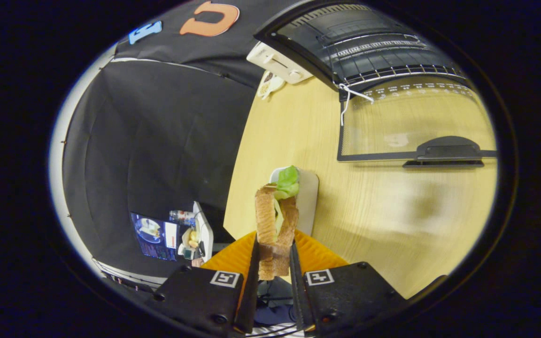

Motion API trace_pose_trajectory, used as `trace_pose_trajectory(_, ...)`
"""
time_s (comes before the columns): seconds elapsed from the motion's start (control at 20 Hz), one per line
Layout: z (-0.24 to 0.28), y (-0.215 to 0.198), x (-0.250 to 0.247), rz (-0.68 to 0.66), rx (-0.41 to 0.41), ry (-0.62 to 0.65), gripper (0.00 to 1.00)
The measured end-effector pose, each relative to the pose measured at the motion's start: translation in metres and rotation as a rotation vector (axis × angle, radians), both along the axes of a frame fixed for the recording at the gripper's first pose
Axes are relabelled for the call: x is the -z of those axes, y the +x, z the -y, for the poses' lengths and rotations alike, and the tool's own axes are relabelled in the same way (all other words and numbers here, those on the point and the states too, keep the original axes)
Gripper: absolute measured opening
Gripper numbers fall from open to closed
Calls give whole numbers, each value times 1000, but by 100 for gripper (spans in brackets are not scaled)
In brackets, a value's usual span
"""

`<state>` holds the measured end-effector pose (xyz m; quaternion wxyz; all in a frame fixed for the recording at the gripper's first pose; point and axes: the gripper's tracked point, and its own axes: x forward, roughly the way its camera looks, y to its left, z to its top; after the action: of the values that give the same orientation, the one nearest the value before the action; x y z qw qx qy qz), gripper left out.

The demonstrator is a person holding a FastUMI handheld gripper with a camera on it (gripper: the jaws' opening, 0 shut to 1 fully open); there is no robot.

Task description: Open the toaster oven, put the food inside, and close the toaster oven door.

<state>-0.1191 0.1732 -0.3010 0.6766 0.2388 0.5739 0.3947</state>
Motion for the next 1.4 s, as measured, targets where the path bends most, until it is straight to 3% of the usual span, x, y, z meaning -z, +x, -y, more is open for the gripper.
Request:
trace_pose_trajectory(0.35,13,0,-24,109,72,127,38)
trace_pose_trajectory(0.45,21,12,-27,158,129,154,38)
trace_pose_trajectory(1.0,63,83,-41,395,535,309,37)
trace_pose_trajectory(1.15,70,91,-42,381,617,360,37)
trace_pose_trajectory(1.4,91,129,-38,374,842,419,37)
